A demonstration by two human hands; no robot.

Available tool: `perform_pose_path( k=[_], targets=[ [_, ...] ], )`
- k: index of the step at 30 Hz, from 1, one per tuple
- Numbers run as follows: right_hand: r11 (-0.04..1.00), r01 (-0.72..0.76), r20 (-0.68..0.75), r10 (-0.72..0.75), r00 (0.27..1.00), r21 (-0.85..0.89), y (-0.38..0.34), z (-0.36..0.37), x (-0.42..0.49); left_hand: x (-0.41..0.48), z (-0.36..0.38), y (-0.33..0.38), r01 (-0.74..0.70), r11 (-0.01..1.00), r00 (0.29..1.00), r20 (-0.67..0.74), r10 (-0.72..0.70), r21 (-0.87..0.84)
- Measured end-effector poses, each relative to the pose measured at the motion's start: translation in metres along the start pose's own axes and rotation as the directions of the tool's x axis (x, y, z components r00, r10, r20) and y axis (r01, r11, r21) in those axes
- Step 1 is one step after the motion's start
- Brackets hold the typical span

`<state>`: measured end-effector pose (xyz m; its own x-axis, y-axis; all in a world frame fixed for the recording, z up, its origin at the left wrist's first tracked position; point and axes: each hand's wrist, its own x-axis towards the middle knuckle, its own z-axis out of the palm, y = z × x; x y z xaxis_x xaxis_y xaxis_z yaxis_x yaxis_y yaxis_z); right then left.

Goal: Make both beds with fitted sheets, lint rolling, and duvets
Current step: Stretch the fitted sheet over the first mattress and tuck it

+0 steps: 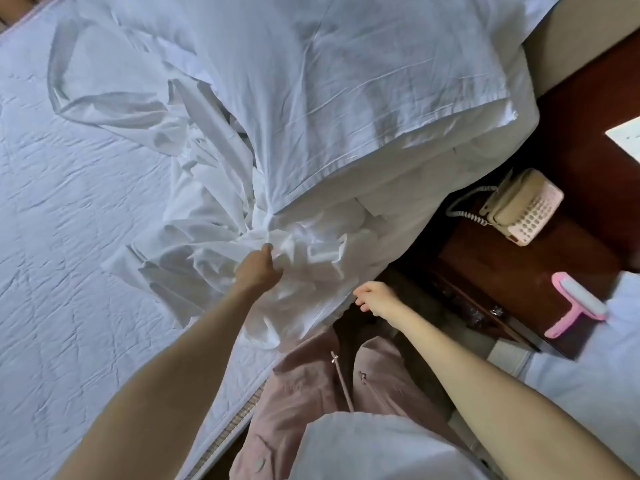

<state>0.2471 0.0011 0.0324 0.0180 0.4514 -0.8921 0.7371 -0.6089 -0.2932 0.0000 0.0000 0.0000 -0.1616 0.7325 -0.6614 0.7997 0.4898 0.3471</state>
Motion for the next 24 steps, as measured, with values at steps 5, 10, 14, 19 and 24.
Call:
perform_pose_path(
  k=[5, 10, 14, 19, 24],
  targets=[
    [0.999, -0.021, -0.006, 0.021, 1.0, 0.029, -0.004, 0.008, -0.001, -0.027, 0.012, 0.001, -0.191, 0.905, 0.972, 0.202, 0.12, 0.38],
    [1.0, 0.018, -0.038, -0.017, 0.999, 0.016, -0.005, 0.021, 0.003, -0.071, 0.043, -0.012, -0.446, 0.737, 0.874, 0.425, 0.237, 0.508],
    [0.999, 0.043, -0.025, -0.043, 0.999, -0.006, -0.004, 0.031, 0.007, -0.087, 0.055, -0.022, -0.274, 0.947, 0.832, 0.535, 0.147, 0.166],
    [0.997, 0.05, -0.037, -0.052, 0.998, -0.061, 0.003, 0.044, 0.011, -0.108, 0.024, -0.029, 0.166, 0.846, 0.834, 0.529, 0.153, -0.507],
    [0.999, -0.009, -0.062, 0.006, 0.998, -0.046, -0.002, 0.042, 0.035, -0.139, 0.028, -0.037, 0.332, 0.692, 0.766, 0.611, 0.199, -0.641]
  ],
)
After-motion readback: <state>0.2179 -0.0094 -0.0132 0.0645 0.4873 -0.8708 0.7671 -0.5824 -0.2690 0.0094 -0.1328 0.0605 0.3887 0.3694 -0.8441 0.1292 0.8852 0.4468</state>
